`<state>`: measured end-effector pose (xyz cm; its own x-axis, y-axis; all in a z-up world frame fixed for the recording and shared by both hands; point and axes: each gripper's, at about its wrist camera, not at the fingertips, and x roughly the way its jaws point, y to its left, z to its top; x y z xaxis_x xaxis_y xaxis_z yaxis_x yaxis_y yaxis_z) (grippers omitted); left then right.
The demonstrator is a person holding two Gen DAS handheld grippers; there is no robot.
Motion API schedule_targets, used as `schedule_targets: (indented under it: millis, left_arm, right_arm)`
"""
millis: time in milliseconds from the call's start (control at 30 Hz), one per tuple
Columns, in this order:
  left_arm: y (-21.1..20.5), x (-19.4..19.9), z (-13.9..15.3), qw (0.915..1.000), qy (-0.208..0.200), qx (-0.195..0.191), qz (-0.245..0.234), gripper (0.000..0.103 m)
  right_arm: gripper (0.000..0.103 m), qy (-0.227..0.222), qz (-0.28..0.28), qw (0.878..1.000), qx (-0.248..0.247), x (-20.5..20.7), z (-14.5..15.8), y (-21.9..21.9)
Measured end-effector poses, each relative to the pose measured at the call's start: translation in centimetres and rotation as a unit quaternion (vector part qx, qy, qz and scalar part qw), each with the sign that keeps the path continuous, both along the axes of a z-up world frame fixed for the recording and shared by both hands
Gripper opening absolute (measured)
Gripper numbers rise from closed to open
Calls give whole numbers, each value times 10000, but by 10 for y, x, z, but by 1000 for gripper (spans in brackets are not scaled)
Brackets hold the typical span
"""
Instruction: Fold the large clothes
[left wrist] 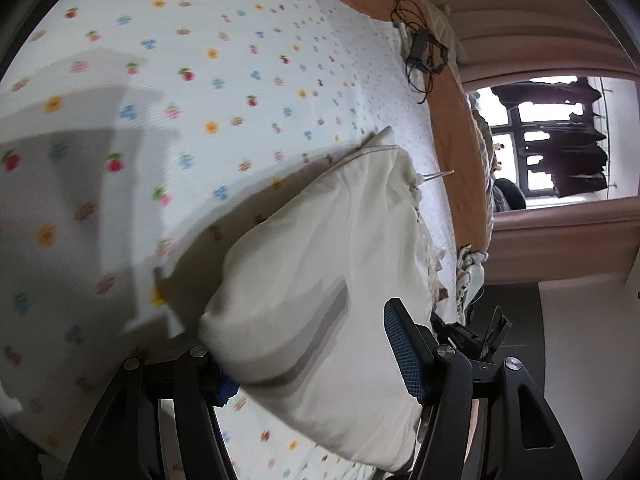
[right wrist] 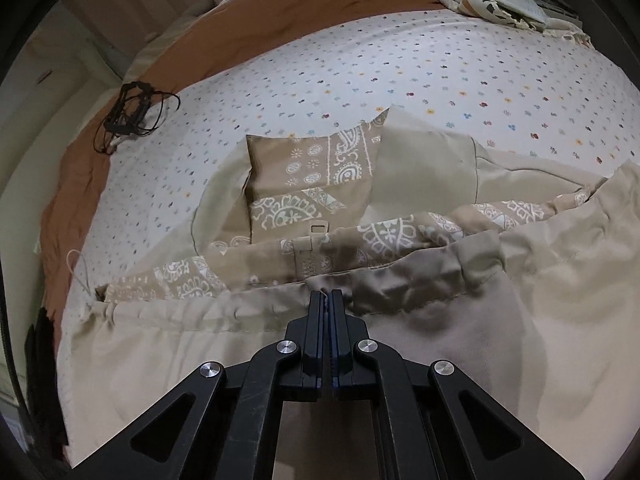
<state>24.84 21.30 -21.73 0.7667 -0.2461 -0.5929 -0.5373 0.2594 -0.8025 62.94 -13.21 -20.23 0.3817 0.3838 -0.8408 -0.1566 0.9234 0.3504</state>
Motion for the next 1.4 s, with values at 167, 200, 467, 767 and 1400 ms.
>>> schedule_targets:
  millis: [167, 200, 467, 767, 1400]
  left_arm:
    - [-2, 6, 1, 9998, 164, 68, 57, 24]
    - [-1, 6, 3, 9999, 124, 52, 61, 21]
    - [-6, 8, 35, 9985, -529, 66, -80, 11]
    - [-15, 22, 70, 9928, -1168, -75, -275, 9]
    - [-17, 45, 93, 9833, -1703, -446, -461, 9]
  right_arm:
    - [5, 138, -39, 9998, 158, 0, 2, -6]
    - [10, 217, -37, 9995, 229, -2, 4, -10]
    - [35, -413, 26, 9969, 675, -56, 67, -36]
    - [35, -502, 39, 9982, 340, -127, 94, -69]
    - [35, 209, 778, 9964, 252, -251, 63, -78]
